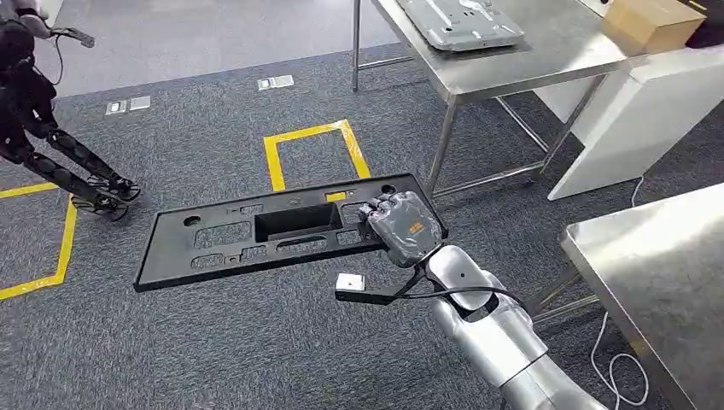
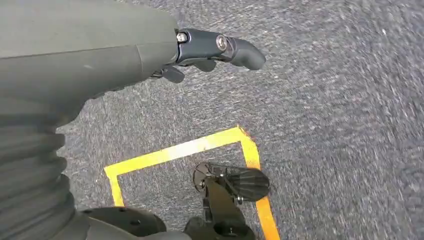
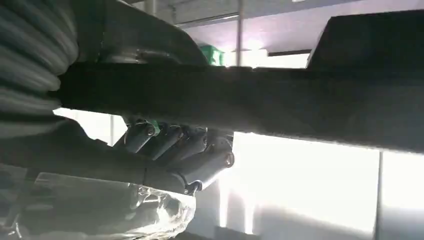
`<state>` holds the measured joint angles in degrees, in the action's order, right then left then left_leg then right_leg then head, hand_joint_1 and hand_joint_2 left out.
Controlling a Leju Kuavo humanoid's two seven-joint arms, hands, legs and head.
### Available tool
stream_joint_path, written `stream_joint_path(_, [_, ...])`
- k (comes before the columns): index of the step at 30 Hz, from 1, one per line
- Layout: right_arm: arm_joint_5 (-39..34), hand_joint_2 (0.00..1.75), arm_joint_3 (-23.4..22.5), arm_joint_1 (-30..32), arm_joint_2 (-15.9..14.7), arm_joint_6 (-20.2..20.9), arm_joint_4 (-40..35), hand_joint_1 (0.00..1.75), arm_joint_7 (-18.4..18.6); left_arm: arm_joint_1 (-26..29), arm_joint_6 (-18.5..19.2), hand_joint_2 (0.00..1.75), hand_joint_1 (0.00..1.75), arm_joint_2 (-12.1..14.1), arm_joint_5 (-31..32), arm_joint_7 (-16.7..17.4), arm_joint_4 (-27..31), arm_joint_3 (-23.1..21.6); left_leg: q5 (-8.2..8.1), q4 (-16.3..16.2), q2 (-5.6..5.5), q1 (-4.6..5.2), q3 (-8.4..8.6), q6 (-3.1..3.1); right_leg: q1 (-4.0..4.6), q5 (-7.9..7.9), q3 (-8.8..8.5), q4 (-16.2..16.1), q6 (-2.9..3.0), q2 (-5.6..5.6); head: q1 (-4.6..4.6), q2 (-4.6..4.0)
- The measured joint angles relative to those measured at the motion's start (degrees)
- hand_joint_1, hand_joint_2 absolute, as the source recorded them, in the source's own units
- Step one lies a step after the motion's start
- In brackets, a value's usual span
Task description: Take the parts from the cabinet and place them on the table.
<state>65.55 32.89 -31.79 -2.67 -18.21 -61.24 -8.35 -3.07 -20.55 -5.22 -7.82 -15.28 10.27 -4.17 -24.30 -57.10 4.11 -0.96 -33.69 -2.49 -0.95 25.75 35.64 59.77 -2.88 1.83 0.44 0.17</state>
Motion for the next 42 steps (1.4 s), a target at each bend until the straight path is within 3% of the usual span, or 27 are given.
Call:
stream_joint_path(1, [0.00, 1.75, 0.00, -0.14, 0.04, 0.00, -0.02, 1.75, 0.00, -0.04, 0.04, 1.75, 0.00, 0.04, 0.02, -0.02, 0.02, 0.00, -0.17, -0.13, 0.57, 0.46, 0.14, 0.38, 0.19, -0.50, -2.49, -4.48, 0.54, 3.65, 0.02, 0.00])
stream_joint_path(2, [0.00, 1.75, 0.00, -0.19, 0.21, 0.09, -0.02, 1.75, 0.00, 0.00, 0.07, 1.75, 0.00, -0.02, 0.02, -0.15, 0.02, 0.00, -0.35, -0.12, 1.05, 0.67, 0.09, 0.84, 0.96, -1.09, -2.88, -4.21, 0.63, 3.64, -0.11, 0.00])
stream_joint_path(5, [-0.02, 1.75, -0.04, -0.25, 0.11, 0.24, -0.02, 1.75, 0.00, -0.10, 0.04, 1.75, 0.00, 0.07, 0.04, -0.20, 0.04, 0.00, -0.45, -0.07, 3.07, 0.43, 0.69, 1.73, 0.95, -1.44, -2.23, -4.27, 1.75, 1.09, -0.26, 0.00])
stream_joint_path(6, [0.00, 1.75, -0.04, -0.25, 0.13, 0.24, -0.09, 1.75, 0.00, -0.15, 0.07, 1.75, 0.00, 0.09, 0.04, -0.17, 0.07, 0.00, -0.87, -0.54, 2.45, -0.05, 0.41, 2.27, -0.28, -1.91, -2.63, -4.62, 2.45, 0.39, -0.26, 0.00])
stream_joint_path(8, [0.13, 1.75, -0.02, -0.35, 0.45, 0.28, -0.11, 1.75, 0.00, -0.10, 0.07, 1.75, 0.00, 0.13, 0.04, -0.17, 0.07, 0.00, -4.67, -5.58, -2.25, -0.34, -1.27, 2.48, -0.15, -2.13, -2.54, -4.52, 3.36, -0.81, -0.37, 0.00])
stream_joint_path(11, [0.17, 1.75, 0.04, -0.26, 0.96, 0.35, -0.11, 1.75, 0.02, 0.26, 0.07, 1.75, 0.00, 0.13, 0.07, -0.15, 0.02, 0.00, -10.17, -18.40, -4.12, -0.34, -7.14, 2.72, 0.42, -2.17, -2.50, -4.46, 3.63, -3.28, -0.46, 0.00])
stream_joint_path(12, [0.24, 1.75, 0.04, -0.17, 0.98, 0.35, -0.11, 1.75, 0.02, 0.26, 0.04, 1.75, 0.00, 0.13, 0.04, -0.15, 0.02, 0.00, -9.61, -18.79, -4.12, -0.34, -7.47, 2.61, 0.50, -2.17, -2.52, -4.37, 3.63, -4.06, -0.39, 0.00])
stream_joint_path(14, [0.41, 1.75, 0.04, -0.09, 0.98, 0.39, -0.11, 1.75, 0.02, 0.24, 0.04, 1.75, 0.00, 0.13, 0.04, -0.17, 0.02, 0.00, -5.14, -12.37, -4.45, -0.35, -4.57, 2.23, 0.51, -2.15, -2.53, -3.94, 3.60, -5.74, -0.46, 0.00])
stream_joint_path(15, [0.44, 1.75, 0.04, -0.10, 0.98, 0.42, -0.13, 1.75, 0.02, 0.24, 0.04, 1.75, 0.00, 0.15, 0.07, -0.17, 0.02, 0.00, -2.36, -6.84, -5.30, -0.39, -1.98, 1.95, 0.49, -2.13, -2.53, -3.68, 3.57, -6.54, -0.50, 0.00])
stream_joint_path(16, [0.44, 1.75, 0.02, -0.10, 1.00, 0.42, -0.13, 1.75, 0.02, 0.26, 0.04, 1.75, 0.00, 0.22, 0.07, -0.17, 0.02, 0.00, -1.12, -2.78, -8.06, -0.66, -0.27, 1.66, 0.44, -2.12, -2.32, -3.54, 3.56, -7.14, -0.46, 0.00])
stream_joint_path(17, [0.44, 1.75, 0.02, -0.19, 1.05, 0.42, -0.15, 1.75, 0.02, 0.28, 0.04, 1.75, 0.00, 0.28, 0.04, -0.17, -0.02, 0.00, -1.58, -2.01, -8.89, -0.69, 0.10, 1.56, 1.10, -2.14, -1.76, -3.29, 3.36, -7.86, -0.35, 0.00])
stream_joint_path(20, [0.44, 1.75, -0.07, -0.06, 0.85, 0.48, -0.15, 1.75, 0.13, 0.10, 0.05, 1.75, 0.00, 0.28, 0.09, -0.15, -0.02, 0.02, -1.33, -2.00, -7.09, -0.11, -0.10, 1.11, 0.46, -2.71, -1.22, -3.73, 2.22, -9.39, -0.44, 0.00])
stream_joint_path(21, [0.44, 1.75, -0.13, -0.06, 0.59, 0.50, -0.17, 1.75, 0.13, 0.05, 0.04, 1.75, 0.00, 0.20, 0.11, -0.09, -0.02, 0.02, -0.79, -1.12, -6.22, -0.43, 0.20, 0.54, 1.19, -2.92, -0.59, -3.95, 1.69, -10.00, -0.44, 0.00])
stream_joint_path(23, [0.44, 1.75, -0.13, -0.15, 0.37, 0.50, -0.15, 1.75, 0.13, -0.05, 0.04, 1.75, 0.00, 0.22, 0.15, 0.02, -0.02, 0.02, -0.02, -0.17, -4.99, -0.49, 0.26, -0.25, 1.17, -0.61, 1.42, -0.02, 2.14, -4.69, -0.04, 0.00])
stream_joint_path(24, [0.44, 1.75, -0.15, -0.15, 0.37, 0.48, -0.15, 1.75, 0.18, 0.04, 0.07, 1.75, 0.00, 0.17, 0.20, 0.11, -0.02, 0.00, 0.06, -0.17, -4.22, -0.32, 0.12, -0.37, 0.93, 1.49, 3.82, 4.76, 2.38, -3.38, 0.02, 0.00])
stream_joint_path(26, [0.46, 1.75, -0.15, 0.13, 0.17, 0.48, -0.13, 1.75, 0.28, 0.15, 0.07, 1.75, 0.00, 0.15, 0.20, 0.35, -0.02, 0.02, 0.06, -0.21, -2.68, -0.13, -0.10, -0.38, 0.56, 4.47, 7.89, 13.41, 2.27, -2.71, 0.07, 0.00])
stream_joint_path(27, [0.59, 1.75, -0.15, 0.23, 0.04, 0.46, -0.09, 1.75, 0.37, 0.16, 0.07, 1.75, 0.00, 0.20, 0.20, 0.42, -0.02, 0.02, 0.06, -0.22, -2.03, -0.12, -0.15, -0.36, 0.35, 4.57, 8.46, 14.76, 1.80, -2.60, 0.07, 0.00])
stream_joint_path(28, [0.88, 1.75, -0.15, 0.25, -0.13, 0.44, 0.02, 1.75, 0.53, 0.15, 0.13, 1.75, 0.00, 0.20, 0.20, 0.42, -0.02, 0.02, 0.06, -0.23, -1.29, -0.13, -0.16, -0.33, 0.14, 3.81, 7.56, 13.26, 1.19, -2.43, 0.07, 0.00])
stream_joint_path(30, [1.49, 1.75, -0.17, 0.13, -0.46, 0.39, 0.15, 1.75, 1.07, 0.11, 0.24, 1.75, 0.00, 0.15, 0.20, 0.42, -0.02, 0.02, -0.01, -0.27, 0.06, -0.27, -0.10, 0.00, -0.40, 0.33, 1.61, 2.79, -0.30, -0.73, 0.07, 0.00])
stream_joint_path(31, [1.96, 1.75, -0.31, -0.08, -0.64, 0.39, 0.17, 1.75, 1.61, 0.10, 0.31, 1.75, 0.00, 0.18, 0.17, 0.42, -0.02, 0.02, -0.10, -0.42, 0.59, -0.06, 0.07, 0.41, -0.51, -0.95, -1.60, -2.67, -0.65, 2.34, 0.13, 0.00])
stream_joint_path(32, [2.32, 1.75, -0.48, -0.43, -0.72, 0.42, 0.22, 1.75, 2.01, 0.14, 0.31, 1.75, 0.00, 0.33, 0.17, 0.39, -0.02, 0.02, -0.37, -0.51, 1.10, 0.41, 0.06, 0.90, -0.01, -1.18, -2.23, -3.66, -0.15, 4.76, 0.20, 0.00])
stream_joint_path(36, [3.15, 1.75, -1.93, -1.82, -2.19, 0.42, 1.20, 1.75, 2.75, -0.05, 0.33, 1.75, 0.00, 0.42, 0.09, 0.39, 0.00, 0.04, -0.69, -0.49, 3.98, 0.16, 0.59, 2.16, 0.22, -1.91, -1.62, -3.83, 1.41, 1.13, -0.28, 0.00])
stream_joint_path(37, [3.26, 1.75, -2.25, -2.00, -2.43, 0.42, 1.42, 1.75, 2.78, -0.08, 0.33, 1.75, 0.00, 0.44, 0.09, 0.39, 0.02, 0.04, -1.38, -1.33, 2.05, -0.47, 0.24, 2.64, -0.99, -2.21, -1.85, -3.97, 1.92, 0.37, -0.37, 0.00])
stream_joint_path(38, [3.43, 1.75, -2.78, -2.51, -2.82, 0.39, 1.73, 1.75, 2.78, 0.00, 0.33, 1.75, 0.00, 0.55, 0.06, 0.42, 0.00, 0.07, -3.26, -3.62, -1.11, -0.69, -0.51, 2.70, -0.81, -2.38, -1.72, -3.99, 2.47, -0.35, -0.50, 0.00])
stream_joint_path(39, [3.67, 1.75, -3.08, -2.89, -2.89, 0.39, 2.14, 1.75, 2.78, 0.15, 0.33, 1.75, 0.00, 0.55, -0.04, 0.48, 0.00, 0.11, -5.76, -7.61, -2.88, -0.70, -2.13, 2.70, -0.66, -2.45, -1.72, -3.99, 3.10, -0.93, -0.68, 0.00])
stream_joint_path(41, [4.00, 1.75, -3.56, -3.47, -3.30, 0.46, 3.17, 1.75, 2.75, 0.47, 0.33, 1.75, 0.00, 0.55, -0.42, 0.57, -0.02, 0.29, -9.82, -16.85, -4.15, -0.71, -6.35, 2.92, -0.23, -2.48, -1.69, -3.90, 3.16, -2.79, -0.81, 0.00])
stream_joint_path(42, [4.09, 1.75, -3.91, -3.58, -3.69, 0.48, 3.69, 1.75, 2.75, 0.50, 0.37, 1.75, 0.00, 0.55, -0.50, 0.59, -0.04, 0.46, -9.99, -18.99, -4.17, -0.71, -7.48, 2.90, -0.07, -2.48, -1.74, -3.83, 3.16, -3.68, -0.81, 0.00])
